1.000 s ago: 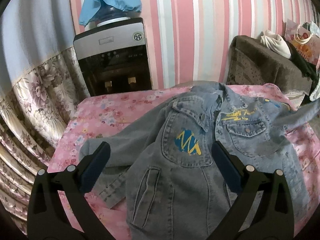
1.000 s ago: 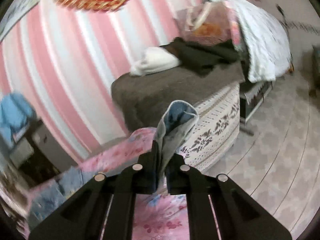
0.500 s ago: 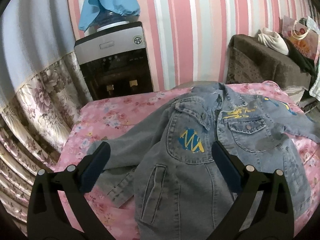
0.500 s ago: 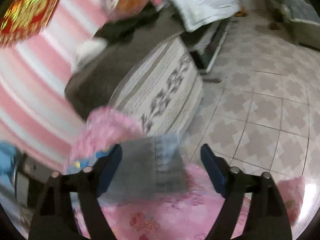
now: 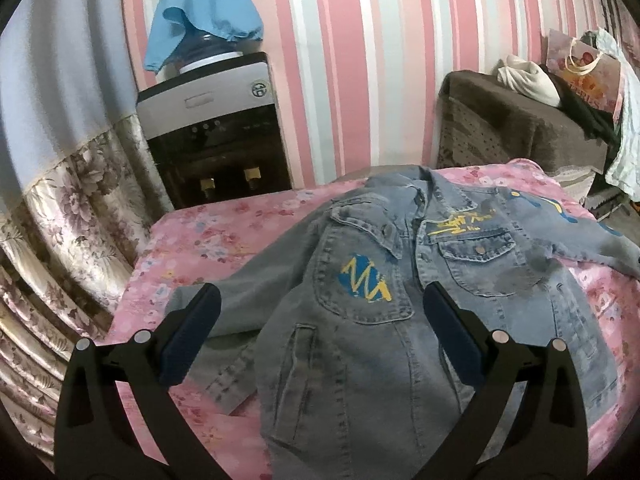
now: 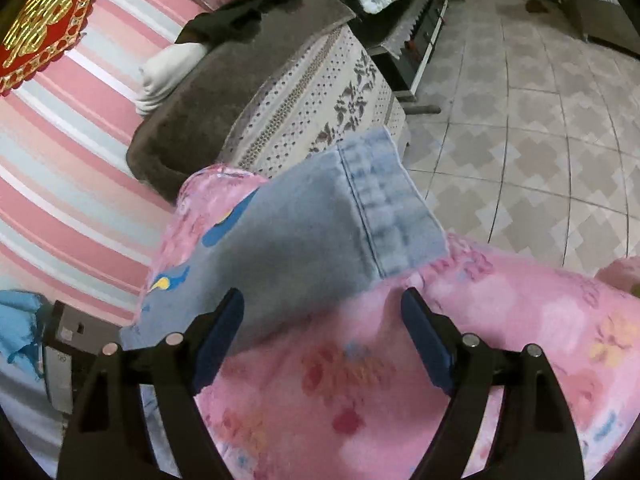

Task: Fold large clothes
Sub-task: 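Carry the sleeve across the jacket body with the right gripper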

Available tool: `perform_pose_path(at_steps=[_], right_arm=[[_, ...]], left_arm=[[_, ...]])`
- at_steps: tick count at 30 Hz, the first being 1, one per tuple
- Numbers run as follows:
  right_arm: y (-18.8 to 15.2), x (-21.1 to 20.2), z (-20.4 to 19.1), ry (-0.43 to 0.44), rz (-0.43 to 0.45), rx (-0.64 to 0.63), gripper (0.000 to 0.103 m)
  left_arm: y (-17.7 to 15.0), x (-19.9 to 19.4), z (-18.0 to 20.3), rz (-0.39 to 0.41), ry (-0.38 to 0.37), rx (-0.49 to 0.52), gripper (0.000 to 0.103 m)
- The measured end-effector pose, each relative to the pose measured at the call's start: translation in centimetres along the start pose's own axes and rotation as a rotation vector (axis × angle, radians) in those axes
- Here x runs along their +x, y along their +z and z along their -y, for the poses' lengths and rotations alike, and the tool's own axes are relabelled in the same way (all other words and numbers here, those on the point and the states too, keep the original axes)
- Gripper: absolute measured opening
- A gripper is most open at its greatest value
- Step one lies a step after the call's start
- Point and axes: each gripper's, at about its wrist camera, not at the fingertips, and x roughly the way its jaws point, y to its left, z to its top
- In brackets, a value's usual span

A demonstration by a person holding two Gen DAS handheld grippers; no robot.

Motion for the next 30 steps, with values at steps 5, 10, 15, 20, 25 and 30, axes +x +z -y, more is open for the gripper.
perform_pose_path(at_steps=[5, 10, 15, 20, 25, 30], right_arm=[[0.8, 1.8, -1.9, -0.103, 0.076, -0.108, 0.056], [1.1, 2.9, -3.1, -0.110, 0.081, -0.182, 0.010], [2.0, 0.5, -4.1, -0.037, 0.126, -0.196, 0.009], [2.9, -1.1, -8.4, 0.002, 0.156, -0.302, 0.009], [1.4, -2.9, -14.6, 0.076, 0.167, -0.474, 0.009], [-1.9, -5.5, -22.1, 0.234, 0.174, -0.657, 0.009]], left_arm=[[-0.3, 0.4, -1.5, -0.018, 0.018, -0.035, 0.100], [0.0, 1.4, -3.2, -0.038, 0.068, -0.050, 0.100], [0.9, 2.7, -4.7, -0.053, 0.076, -0.063, 0.100], [1.6, 4.3, -5.2, -0.067, 0.070, -0.059, 0.100], [1.6, 6.1, -5.3, -0.098, 0.068, -0.058, 0.100], [1.7, 6.8, -6.6, -0.114, 0.024, -0.117, 0.100]])
